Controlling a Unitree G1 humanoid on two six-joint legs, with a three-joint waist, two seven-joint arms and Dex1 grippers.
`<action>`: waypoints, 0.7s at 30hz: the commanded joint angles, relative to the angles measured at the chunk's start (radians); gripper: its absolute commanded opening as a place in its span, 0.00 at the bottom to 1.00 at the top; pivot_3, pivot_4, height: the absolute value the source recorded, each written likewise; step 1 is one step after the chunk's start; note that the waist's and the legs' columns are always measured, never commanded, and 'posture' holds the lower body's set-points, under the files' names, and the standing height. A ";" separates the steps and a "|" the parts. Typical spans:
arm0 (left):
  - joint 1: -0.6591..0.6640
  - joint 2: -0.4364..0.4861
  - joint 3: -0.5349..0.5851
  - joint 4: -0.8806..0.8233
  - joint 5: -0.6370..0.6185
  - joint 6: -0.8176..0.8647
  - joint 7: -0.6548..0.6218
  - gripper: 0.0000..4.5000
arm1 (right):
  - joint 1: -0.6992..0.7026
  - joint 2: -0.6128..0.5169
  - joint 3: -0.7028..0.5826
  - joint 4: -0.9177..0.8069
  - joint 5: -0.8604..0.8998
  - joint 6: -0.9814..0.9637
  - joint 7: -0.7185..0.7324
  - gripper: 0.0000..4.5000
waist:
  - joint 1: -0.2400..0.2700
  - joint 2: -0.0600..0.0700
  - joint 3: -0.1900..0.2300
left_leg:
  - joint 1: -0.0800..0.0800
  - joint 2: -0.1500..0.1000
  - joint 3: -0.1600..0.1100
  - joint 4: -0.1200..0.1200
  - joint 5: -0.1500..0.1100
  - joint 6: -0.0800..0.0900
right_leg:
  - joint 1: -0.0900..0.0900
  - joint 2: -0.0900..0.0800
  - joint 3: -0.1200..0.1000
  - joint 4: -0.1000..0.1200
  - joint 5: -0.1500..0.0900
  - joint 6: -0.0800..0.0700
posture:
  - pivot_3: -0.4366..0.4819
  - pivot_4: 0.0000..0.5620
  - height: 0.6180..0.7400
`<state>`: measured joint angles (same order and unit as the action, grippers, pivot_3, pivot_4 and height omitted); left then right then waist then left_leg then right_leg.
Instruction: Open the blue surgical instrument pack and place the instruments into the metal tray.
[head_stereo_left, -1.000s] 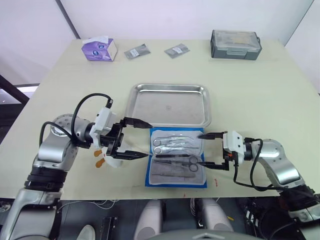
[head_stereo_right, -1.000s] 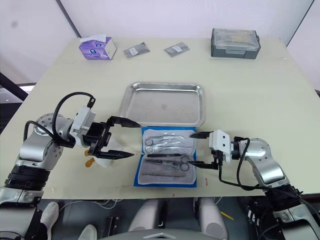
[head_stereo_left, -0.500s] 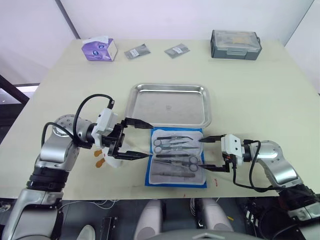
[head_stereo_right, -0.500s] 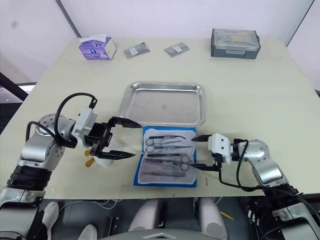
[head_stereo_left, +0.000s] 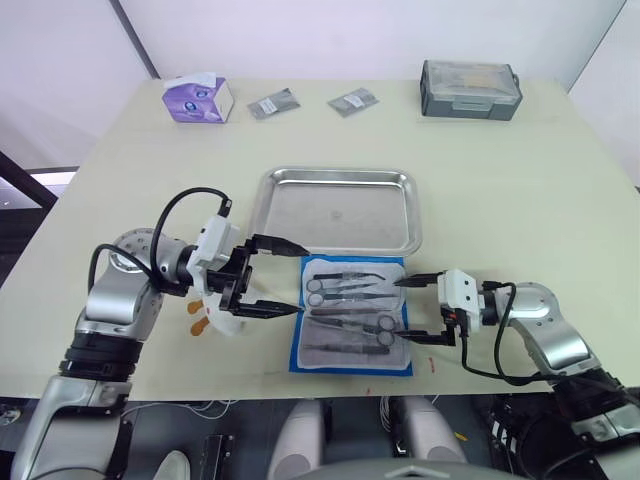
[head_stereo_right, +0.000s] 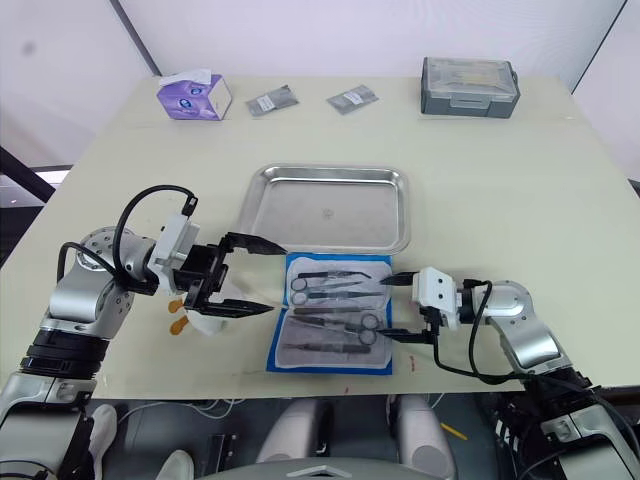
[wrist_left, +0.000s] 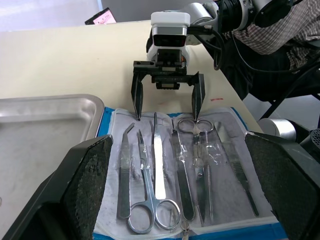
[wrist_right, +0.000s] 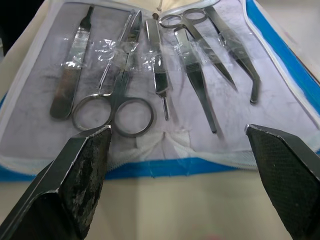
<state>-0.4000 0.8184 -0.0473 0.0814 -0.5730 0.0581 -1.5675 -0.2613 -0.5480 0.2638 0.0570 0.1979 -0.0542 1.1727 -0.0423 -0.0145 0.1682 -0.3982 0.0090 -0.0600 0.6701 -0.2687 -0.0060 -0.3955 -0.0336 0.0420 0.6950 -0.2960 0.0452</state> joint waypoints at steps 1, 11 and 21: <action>-0.019 -0.004 0.018 0.003 0.001 -0.016 -0.046 0.99 | 0.027 -0.003 0.043 0.032 -0.060 0.035 -0.022 1.00 | 0.000 0.000 0.000 | 0.000 0.000 0.000 0.000 0.000 0.000 | 0.000 0.000 0.000 0.000 0.000 0.000 | 0.48 0.27 0.95; -0.021 -0.018 0.019 0.018 0.015 -0.023 -0.040 0.99 | 0.042 -0.009 0.064 0.091 -0.085 0.062 -0.040 1.00 | -0.001 -0.003 -0.003 | 0.001 0.000 0.000 0.000 0.000 0.000 | 0.001 0.000 0.000 0.000 0.000 0.000 | 0.48 0.27 0.95; -0.036 -0.051 0.017 0.084 0.055 -0.050 -0.026 0.99 | 0.050 -0.007 0.083 0.095 -0.088 0.142 -0.045 1.00 | 0.000 -0.009 -0.010 | 0.006 0.001 -0.001 -0.001 0.000 0.000 | 0.006 0.001 -0.001 -0.001 0.000 0.000 | 0.48 0.27 0.95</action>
<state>-0.4202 0.7665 -0.0472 0.1667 -0.5225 0.0310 -1.5670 -0.2527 -0.5456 0.2789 0.0643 0.1956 0.0214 1.1501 -0.0422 -0.0231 0.1586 -0.3915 0.0095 -0.0610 0.6691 -0.2688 -0.0060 -0.3889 -0.0329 0.0410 0.6937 -0.2961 0.0450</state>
